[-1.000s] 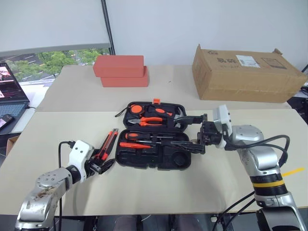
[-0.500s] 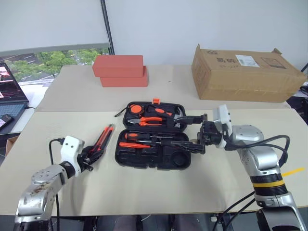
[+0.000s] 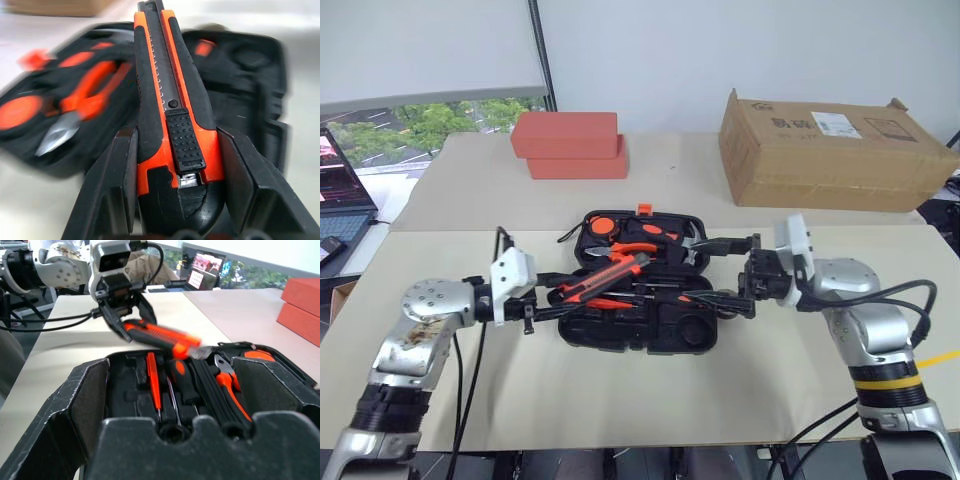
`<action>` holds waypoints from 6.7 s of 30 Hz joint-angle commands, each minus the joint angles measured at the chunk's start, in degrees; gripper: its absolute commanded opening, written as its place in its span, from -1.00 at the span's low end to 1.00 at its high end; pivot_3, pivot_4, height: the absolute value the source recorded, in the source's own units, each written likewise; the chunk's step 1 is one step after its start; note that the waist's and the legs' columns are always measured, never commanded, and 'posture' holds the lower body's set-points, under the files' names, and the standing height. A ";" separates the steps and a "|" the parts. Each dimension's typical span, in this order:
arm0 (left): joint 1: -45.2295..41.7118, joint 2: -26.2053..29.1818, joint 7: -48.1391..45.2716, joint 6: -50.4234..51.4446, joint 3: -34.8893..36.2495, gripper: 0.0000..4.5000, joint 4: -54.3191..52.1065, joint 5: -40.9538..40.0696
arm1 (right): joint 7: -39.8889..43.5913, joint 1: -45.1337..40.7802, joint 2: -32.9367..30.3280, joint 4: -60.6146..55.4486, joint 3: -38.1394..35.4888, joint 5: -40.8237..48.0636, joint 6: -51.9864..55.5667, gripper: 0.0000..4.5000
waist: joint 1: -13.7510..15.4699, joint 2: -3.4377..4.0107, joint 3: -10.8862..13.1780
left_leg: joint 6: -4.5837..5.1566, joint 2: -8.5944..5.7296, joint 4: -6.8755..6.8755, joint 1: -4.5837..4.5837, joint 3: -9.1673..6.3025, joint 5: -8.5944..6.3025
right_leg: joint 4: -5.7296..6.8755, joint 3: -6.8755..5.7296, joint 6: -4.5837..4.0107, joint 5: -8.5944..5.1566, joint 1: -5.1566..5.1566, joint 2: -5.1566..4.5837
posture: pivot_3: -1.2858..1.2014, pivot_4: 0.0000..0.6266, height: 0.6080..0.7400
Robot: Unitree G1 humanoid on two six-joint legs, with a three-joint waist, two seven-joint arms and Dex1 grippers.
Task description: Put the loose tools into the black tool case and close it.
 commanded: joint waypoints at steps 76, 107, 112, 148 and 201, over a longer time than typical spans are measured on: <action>-19.71 -15.50 -19.17 -18.29 -13.73 -1.00 28.54 8.58 | -3.01 9.56 -5.03 -8.19 -4.82 1.36 -0.65 1.00 | 0.01 -0.03 0.01 | 0.08 0.04 0.17 0.10 -0.01 -0.02 | 0.09 0.16 0.10 -0.05 0.11 0.21 | 0.03 -0.52 0.57; -20.31 -15.83 -12.35 -24.91 -12.73 -1.00 27.57 7.18 | -5.19 10.18 -8.42 -6.59 -3.44 -4.25 -0.40 1.00 | 0.10 -0.08 -0.11 | 0.16 0.05 0.28 0.24 -0.02 -0.04 | 0.13 0.20 0.40 -0.22 0.25 0.13 | 0.03 -0.52 0.57; -17.46 -12.74 -14.21 -17.73 -12.19 -1.00 18.79 4.34 | -5.16 9.31 -9.23 -5.12 -2.32 -6.34 0.37 1.00 | -0.32 -0.07 -0.11 | 0.08 0.08 0.25 0.12 -0.02 0.01 | 0.12 0.21 0.05 -0.03 0.13 0.24 | 0.03 -0.52 0.57; -14.41 11.22 5.89 41.82 2.79 1.00 -29.35 -23.21 | 0.34 -5.52 -14.37 8.13 15.29 -27.59 -4.98 -0.95 | -0.03 -0.14 -0.03 | -0.30 0.05 0.17 0.18 0.02 0.21 | 0.08 0.33 0.50 -0.30 0.13 0.23 | 0.03 -0.52 0.57; -10.85 13.20 4.62 39.05 2.40 1.00 -31.67 -23.85 | 10.67 -10.05 -17.15 -14.26 23.48 -28.34 8.34 -0.32 | -0.01 -0.12 -0.02 | -0.37 0.04 0.17 0.21 0.04 0.25 | 0.11 0.36 0.47 -0.31 0.12 0.27 | 0.03 -0.52 0.57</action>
